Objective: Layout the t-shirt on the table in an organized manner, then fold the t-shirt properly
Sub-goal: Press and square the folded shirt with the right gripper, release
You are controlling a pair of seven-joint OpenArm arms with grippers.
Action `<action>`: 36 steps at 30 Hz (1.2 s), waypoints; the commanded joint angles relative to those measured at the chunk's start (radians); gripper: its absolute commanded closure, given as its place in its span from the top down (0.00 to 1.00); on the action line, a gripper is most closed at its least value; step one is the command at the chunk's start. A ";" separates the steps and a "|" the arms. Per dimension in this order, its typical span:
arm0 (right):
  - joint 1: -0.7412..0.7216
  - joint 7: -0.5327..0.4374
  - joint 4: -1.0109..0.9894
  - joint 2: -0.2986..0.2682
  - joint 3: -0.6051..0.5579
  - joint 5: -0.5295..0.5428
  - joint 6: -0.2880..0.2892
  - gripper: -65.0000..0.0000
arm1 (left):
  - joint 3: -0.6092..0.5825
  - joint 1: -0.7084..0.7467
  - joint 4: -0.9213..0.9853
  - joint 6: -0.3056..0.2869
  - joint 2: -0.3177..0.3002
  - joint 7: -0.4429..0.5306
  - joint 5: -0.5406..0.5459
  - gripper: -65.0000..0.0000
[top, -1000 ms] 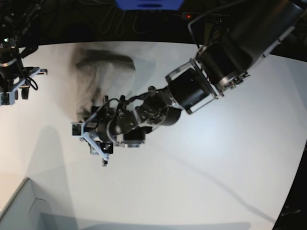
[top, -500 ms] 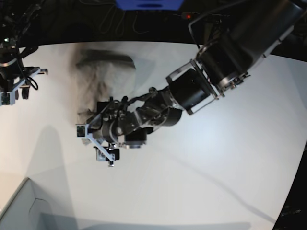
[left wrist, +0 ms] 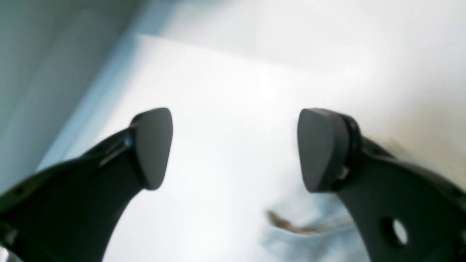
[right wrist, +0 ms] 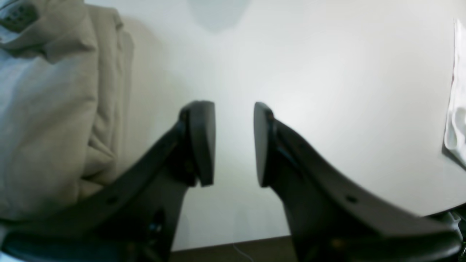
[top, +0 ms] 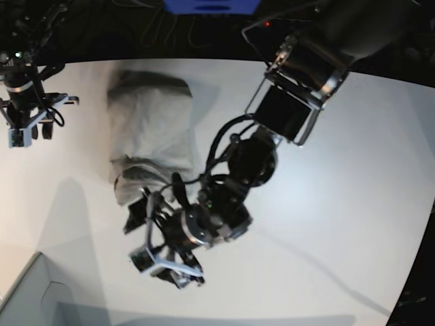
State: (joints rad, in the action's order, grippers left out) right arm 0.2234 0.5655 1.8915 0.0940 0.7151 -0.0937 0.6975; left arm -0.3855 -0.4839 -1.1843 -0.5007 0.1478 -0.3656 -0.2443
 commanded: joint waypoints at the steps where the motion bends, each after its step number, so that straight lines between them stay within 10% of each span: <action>1: -0.005 -0.022 0.018 -0.006 -0.019 0.016 0.001 0.21 | 0.044 0.011 -0.061 0.004 0.008 0.020 0.010 0.79; 6: -0.015 -0.023 0.016 -0.007 -0.147 0.016 0.001 0.00 | 0.262 0.184 -0.237 0.006 -0.078 0.018 0.015 0.79; 15: -0.152 -0.017 -0.123 -0.069 -0.437 0.013 0.001 0.00 | 0.569 0.486 -0.414 0.006 -0.155 0.018 0.016 0.79; 36: -0.510 -0.249 -0.943 -0.237 -0.444 0.015 0.001 0.00 | 0.888 0.811 -0.524 0.004 -0.146 0.018 0.018 0.79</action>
State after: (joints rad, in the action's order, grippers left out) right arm -0.2626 0.3225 0.9356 -0.1299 0.2680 -0.0883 0.6956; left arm 0.4995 0.3328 -1.6897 -0.4984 0.0063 -0.3695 -0.2356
